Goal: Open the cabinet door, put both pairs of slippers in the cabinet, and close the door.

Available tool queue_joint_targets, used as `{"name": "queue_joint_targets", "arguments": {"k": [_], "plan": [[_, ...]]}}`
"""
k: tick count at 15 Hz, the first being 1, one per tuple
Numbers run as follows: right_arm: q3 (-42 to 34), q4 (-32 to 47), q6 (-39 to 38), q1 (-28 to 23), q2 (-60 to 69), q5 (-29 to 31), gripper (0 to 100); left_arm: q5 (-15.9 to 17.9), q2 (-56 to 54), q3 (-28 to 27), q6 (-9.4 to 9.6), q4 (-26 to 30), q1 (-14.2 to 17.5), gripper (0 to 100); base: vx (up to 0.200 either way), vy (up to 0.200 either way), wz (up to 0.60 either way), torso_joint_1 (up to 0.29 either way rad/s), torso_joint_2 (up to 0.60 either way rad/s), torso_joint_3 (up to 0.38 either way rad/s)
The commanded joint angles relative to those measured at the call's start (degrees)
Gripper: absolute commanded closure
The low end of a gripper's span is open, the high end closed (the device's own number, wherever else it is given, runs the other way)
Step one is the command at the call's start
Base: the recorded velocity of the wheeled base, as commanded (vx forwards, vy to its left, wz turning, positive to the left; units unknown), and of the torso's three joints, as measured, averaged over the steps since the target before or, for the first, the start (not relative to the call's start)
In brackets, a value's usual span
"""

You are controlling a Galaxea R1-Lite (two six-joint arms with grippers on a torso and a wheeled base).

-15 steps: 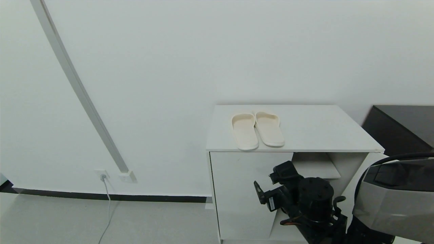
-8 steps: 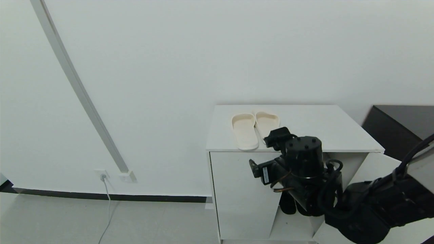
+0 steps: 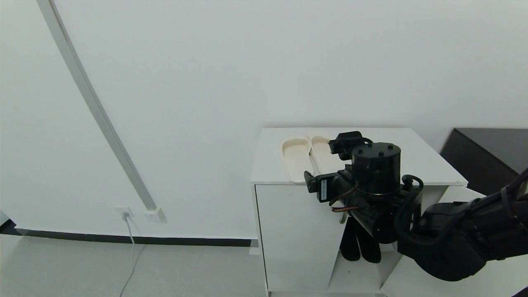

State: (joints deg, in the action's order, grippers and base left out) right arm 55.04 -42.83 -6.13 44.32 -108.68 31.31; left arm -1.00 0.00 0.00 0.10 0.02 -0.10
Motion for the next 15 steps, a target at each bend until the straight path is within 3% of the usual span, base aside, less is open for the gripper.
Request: {"name": "queue_joint_targets", "arguments": {"k": [1,3,13,15], "plan": [[-0.11,-0.07,-0.02,0.06,0.13,-0.02,0,0.03,0.09,0.00,-0.01,-0.02,0.01,100,0.000,0.000,0.00,0.000,0.00,0.000],[-0.28,-0.07,-0.11,0.06,-0.31,-0.02,0,0.03,0.09,0.00,-0.01,-0.02,0.01,100,0.000,0.000,0.00,0.000,0.00,0.000],[-0.46,-0.94,-0.02,-0.20,-2.06,-0.63,0,0.03,0.09,0.00,-0.01,0.06,0.01,100,0.200,0.000,0.00,0.005,0.00,0.002],[0.15,-1.21,0.24,-0.91,-3.47,-2.13,0,0.03,0.09,0.00,-0.10,-0.02,0.01,100,0.000,0.000,0.00,0.000,0.00,0.000]]}}
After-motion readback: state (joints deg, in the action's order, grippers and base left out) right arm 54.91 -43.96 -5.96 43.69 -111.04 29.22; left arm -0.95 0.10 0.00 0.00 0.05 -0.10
